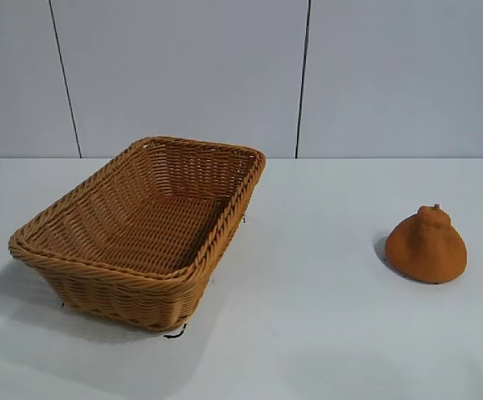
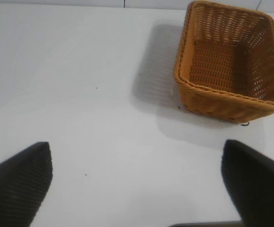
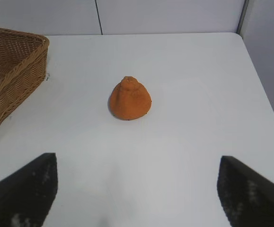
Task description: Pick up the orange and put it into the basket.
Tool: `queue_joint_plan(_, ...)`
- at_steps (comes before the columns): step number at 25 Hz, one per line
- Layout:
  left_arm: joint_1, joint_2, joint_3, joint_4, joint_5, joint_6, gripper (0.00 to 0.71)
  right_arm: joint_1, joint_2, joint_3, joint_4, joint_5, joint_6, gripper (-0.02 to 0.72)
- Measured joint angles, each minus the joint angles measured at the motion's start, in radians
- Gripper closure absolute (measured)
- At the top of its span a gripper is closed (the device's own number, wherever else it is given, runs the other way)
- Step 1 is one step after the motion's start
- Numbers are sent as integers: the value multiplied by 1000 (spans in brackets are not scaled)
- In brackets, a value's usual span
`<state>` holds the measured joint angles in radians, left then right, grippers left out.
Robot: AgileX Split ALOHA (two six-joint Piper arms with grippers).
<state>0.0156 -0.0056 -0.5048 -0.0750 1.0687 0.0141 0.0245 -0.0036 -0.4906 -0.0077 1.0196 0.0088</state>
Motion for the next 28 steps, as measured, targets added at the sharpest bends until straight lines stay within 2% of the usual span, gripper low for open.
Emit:
queue_joint_plan(9, 0, 0, 0, 0, -4, 0, 14, 0, 0, 0, 0, 0, 0, 72)
queue_joint_plan(12, 0, 51, -33, 0, -14, 0, 14, 0, 0, 0, 0, 0, 0, 72)
queue_joint_plan(22, 0, 569, -282, 0, -123, 0, 14, 0, 0, 0, 0, -1, 0, 72)
queue_joint_plan(28, 0, 879, -382, 0, -219, 26, 14, 0, 0, 0, 0, -1, 0, 72)
